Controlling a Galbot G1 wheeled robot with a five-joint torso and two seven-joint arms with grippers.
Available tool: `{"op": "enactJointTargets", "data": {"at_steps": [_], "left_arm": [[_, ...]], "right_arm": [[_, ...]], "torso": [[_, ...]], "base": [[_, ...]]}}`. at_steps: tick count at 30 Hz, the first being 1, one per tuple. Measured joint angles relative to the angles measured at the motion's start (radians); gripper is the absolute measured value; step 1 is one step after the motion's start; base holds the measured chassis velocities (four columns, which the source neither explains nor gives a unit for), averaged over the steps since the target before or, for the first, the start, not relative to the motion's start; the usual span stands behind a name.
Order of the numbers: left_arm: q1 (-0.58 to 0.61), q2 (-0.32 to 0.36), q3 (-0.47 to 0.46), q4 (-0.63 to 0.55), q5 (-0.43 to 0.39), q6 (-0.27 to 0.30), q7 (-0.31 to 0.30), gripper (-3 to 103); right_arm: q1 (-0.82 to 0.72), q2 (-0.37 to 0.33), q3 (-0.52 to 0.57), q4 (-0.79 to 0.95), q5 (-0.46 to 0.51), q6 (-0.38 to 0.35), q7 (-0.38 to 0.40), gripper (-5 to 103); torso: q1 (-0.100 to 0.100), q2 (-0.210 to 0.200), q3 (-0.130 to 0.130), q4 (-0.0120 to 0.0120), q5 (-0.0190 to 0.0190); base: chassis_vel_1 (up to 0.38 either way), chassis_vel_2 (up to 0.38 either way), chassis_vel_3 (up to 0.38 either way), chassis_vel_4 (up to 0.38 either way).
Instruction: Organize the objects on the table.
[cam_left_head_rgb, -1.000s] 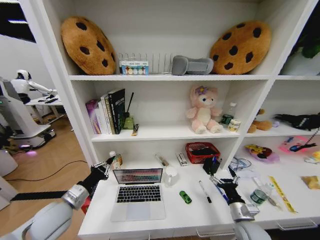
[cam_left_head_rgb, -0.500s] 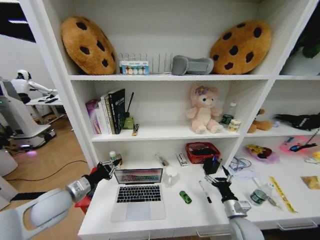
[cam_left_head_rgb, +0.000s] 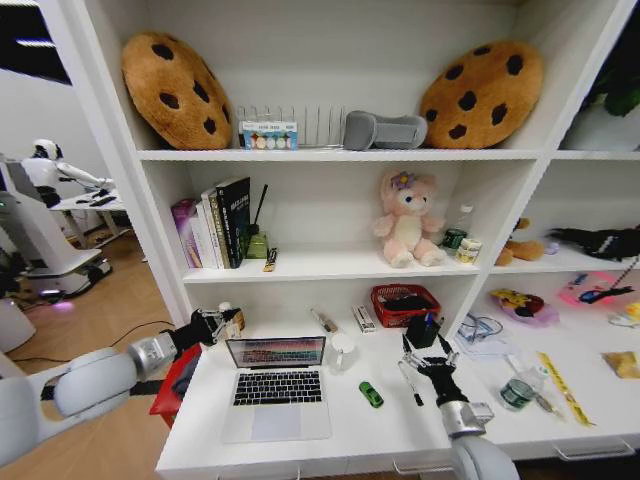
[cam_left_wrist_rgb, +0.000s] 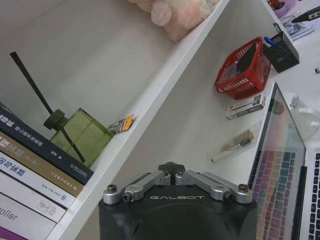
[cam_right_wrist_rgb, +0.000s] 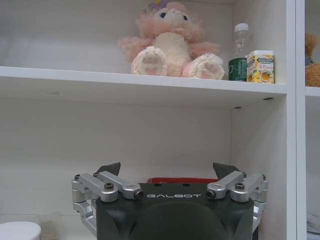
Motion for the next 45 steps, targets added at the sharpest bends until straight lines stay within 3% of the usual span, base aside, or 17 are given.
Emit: {"op": "enactJointTargets", "data": {"at_steps": [13,20,27,34,45], "left_arm": [[0.006,0.011,-0.007,0.049,0.029,-0.008,0.012,0],[0.02,0.04,-0.005,-0.031,0.087,0.01,0.027,0],[0.038,0.018,0.027,-0.064,0.127,0.046,0.02,0],[0.059,-0.009,0.045,0.01,0.152,0.048,0.022,0],[0.121,0.02,0.02,0.023,0.166,0.048,0.035,0]], "right_arm": [[0.003,0.002,-0.015,-0.004,-0.006,0.001,0.002,100],[0.014,0.006,-0.019,-0.015,-0.007,0.001,0.004,100],[0.019,0.009,-0.013,-0.025,0.004,0.001,0.004,100],[0.017,0.012,-0.004,-0.027,0.009,0.004,0.004,100],[0.011,0.028,-0.004,-0.028,-0.002,0.004,0.004,100]], "torso": [[0.0,0.0,0.0,0.0,-0.0001],[0.0,0.0,0.0,-0.0004,0.0003],[0.0,0.0,0.0,0.0001,0.0],[0.0,0.0,0.0,0.0,-0.0001],[0.0,0.0,0.0,0.0001,-0.0001]], "base": [[0.0,0.0,0.0,0.0],[0.0,0.0,0.0,0.0],[0.0,0.0,0.0,0.0],[0.0,0.0,0.0,0.0],[0.0,0.0,0.0,0.0]]}}
